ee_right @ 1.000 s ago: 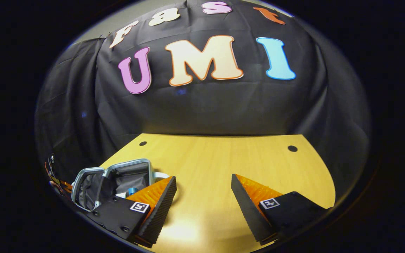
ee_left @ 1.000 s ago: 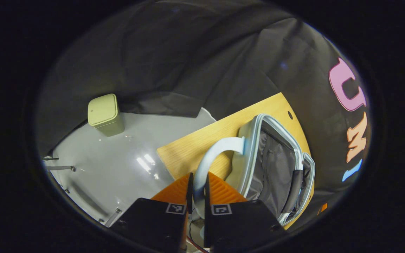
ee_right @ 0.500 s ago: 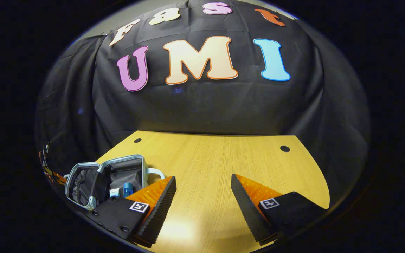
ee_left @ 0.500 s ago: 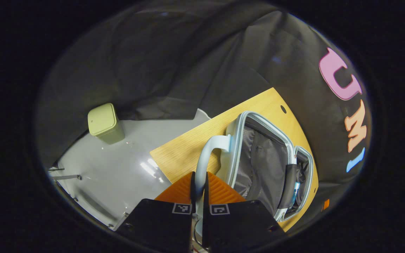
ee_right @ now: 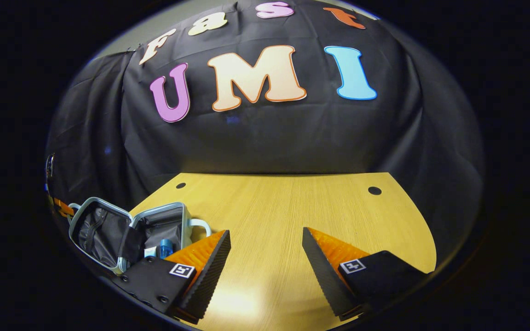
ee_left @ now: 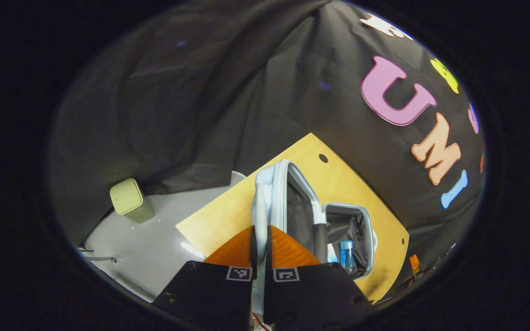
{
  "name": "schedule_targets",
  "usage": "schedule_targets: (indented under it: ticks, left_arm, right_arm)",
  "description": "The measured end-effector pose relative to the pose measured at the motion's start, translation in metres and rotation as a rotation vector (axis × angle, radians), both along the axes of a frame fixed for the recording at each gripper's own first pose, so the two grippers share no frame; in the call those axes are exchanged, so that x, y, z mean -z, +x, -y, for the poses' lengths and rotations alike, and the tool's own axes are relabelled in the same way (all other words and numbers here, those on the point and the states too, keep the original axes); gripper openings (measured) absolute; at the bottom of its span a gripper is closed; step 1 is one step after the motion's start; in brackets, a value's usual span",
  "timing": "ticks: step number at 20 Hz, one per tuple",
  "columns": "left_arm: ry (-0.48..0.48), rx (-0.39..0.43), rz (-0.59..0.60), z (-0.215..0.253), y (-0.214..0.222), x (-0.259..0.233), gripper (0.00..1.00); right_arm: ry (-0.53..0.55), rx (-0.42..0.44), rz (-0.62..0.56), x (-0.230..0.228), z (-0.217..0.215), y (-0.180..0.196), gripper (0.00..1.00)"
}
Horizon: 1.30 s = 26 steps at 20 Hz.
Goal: First open the suitcase, pack the skin care products into it, and then close the suitcase.
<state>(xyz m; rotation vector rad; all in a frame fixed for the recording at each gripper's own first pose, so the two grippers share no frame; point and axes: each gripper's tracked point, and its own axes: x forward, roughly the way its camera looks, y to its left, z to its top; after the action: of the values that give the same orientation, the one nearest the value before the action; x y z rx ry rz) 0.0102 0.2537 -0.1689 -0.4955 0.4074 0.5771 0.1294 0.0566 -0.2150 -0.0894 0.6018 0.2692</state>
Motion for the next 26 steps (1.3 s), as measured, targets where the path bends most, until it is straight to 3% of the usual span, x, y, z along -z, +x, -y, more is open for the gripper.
schedule_targets:
  ticks: [6,10,13,14,20,26]
  left_arm:
    - [0.082,0.136,0.067,0.072,0.055,-0.063,0.03]
    - [0.121,0.246,0.078,0.12,0.101,-0.08,0.03]
    - [0.105,0.343,0.102,0.161,0.136,-0.088,0.03]
    - [0.092,0.377,0.114,0.176,0.15,-0.089,0.04]
    - [0.006,0.558,0.099,0.255,0.216,-0.062,0.04]
    - [-0.092,0.667,-0.011,0.321,0.282,0.013,0.04]
  right_arm:
    - [-0.001,0.009,0.003,-0.002,0.026,0.003,0.98]
    - [0.004,0.02,0.008,-0.007,0.042,0.003,0.98]
    - [0.004,0.037,0.013,-0.01,0.054,0.0,0.94]
    - [0.003,0.044,0.013,-0.011,0.057,0.0,0.98]
    - [0.002,0.081,0.037,-0.03,0.076,-0.013,0.98]
    - [0.004,0.132,0.051,-0.043,0.097,-0.039,0.98]
